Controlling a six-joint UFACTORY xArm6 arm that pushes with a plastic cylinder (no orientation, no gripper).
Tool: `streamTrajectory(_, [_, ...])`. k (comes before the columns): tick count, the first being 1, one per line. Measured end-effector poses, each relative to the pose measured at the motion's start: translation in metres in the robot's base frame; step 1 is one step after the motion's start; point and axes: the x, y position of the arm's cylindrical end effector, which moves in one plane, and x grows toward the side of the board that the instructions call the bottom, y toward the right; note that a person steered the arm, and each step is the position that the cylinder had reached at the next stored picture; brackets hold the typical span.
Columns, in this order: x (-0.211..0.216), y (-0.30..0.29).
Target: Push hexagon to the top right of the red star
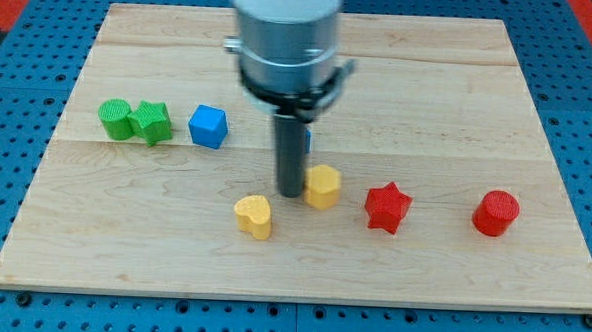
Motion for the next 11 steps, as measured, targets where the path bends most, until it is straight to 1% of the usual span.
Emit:
streamTrajectory(1, [0.009, 0.084])
streamTrajectory(2, [-0.015, 0.083])
streamTrajectory(3, [-0.063, 0.056])
streamTrajectory(4, [-0.086, 0.115])
streamTrajectory(5, [-0.06, 0.143])
streamTrajectory(6, [-0.053, 0.113])
streamTrajectory(7, [-0.091, 0.093])
streamTrajectory(8, [-0.041, 0.088])
streamTrajectory(9, [-0.016, 0.096])
streamTrajectory(10, [-0.031, 0.102])
streamTrajectory(11, [0.001, 0.123])
